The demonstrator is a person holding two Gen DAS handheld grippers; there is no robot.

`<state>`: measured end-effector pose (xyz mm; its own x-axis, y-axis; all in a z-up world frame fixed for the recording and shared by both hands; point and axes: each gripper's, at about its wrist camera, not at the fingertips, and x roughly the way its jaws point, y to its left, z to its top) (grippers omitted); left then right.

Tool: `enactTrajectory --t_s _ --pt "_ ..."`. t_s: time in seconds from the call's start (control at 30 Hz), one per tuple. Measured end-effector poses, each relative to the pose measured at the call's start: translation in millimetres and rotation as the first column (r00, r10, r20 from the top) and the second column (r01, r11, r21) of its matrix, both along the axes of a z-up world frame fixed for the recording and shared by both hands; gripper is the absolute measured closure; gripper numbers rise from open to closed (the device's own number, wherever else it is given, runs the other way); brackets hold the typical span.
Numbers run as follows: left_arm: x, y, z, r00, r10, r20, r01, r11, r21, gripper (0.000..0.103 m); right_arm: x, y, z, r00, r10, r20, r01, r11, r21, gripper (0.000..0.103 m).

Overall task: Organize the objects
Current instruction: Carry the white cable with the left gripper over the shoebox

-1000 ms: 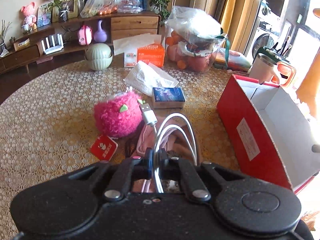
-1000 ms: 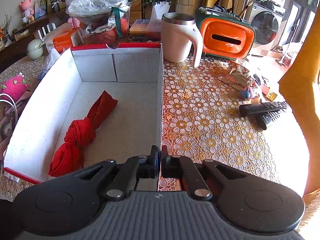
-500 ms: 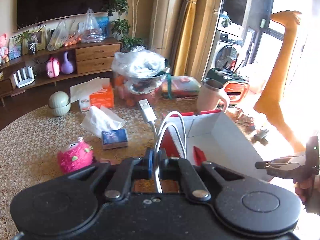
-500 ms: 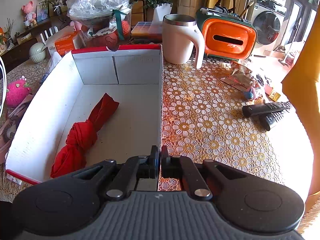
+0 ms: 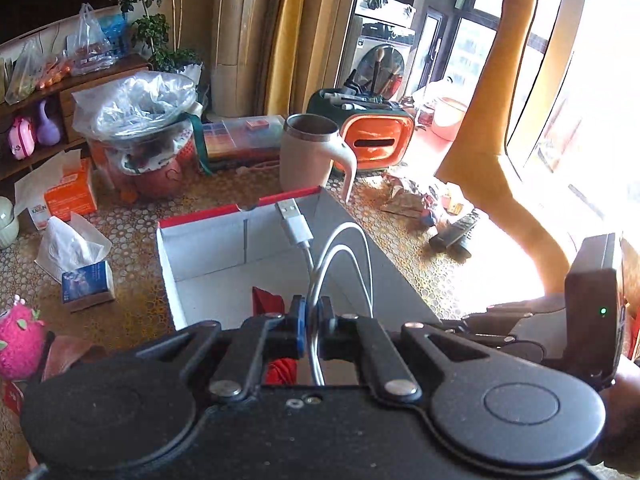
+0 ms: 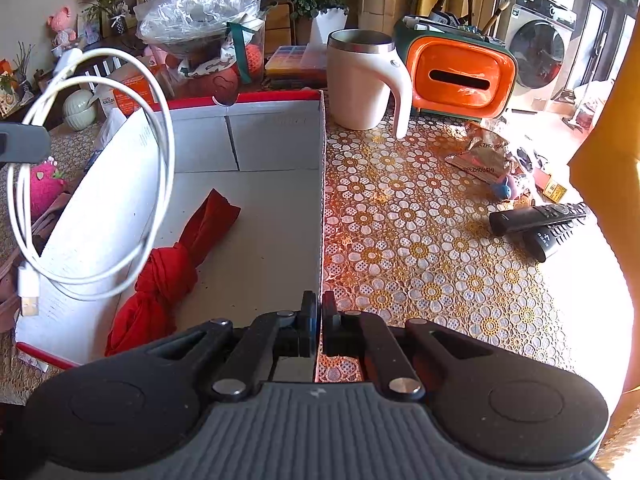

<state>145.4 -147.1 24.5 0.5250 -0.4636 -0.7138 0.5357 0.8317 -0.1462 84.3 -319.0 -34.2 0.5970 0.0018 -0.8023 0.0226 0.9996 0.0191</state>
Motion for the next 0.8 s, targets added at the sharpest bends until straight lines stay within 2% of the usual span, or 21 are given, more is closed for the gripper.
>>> enactTrajectory --t_s 0.33,0.63,0.8 --pt "17 -48 -62 0.993 -0.032 -0.109 0.045 0.992 0.117 0.099 -2 -4 0 1.0 0.007 -0.001 -0.007 0.999 0.034 0.101" --pt "33 -53 -97 0.98 -0.003 -0.197 0.04 0.982 0.186 0.099 -3 -5 0 1.0 0.022 -0.009 -0.022 0.999 0.036 0.101" --pt "37 -49 -108 0.977 0.019 -0.212 0.029 0.975 0.221 0.098 -3 -4 1 1.0 0.026 -0.013 -0.025 0.999 0.027 0.101"
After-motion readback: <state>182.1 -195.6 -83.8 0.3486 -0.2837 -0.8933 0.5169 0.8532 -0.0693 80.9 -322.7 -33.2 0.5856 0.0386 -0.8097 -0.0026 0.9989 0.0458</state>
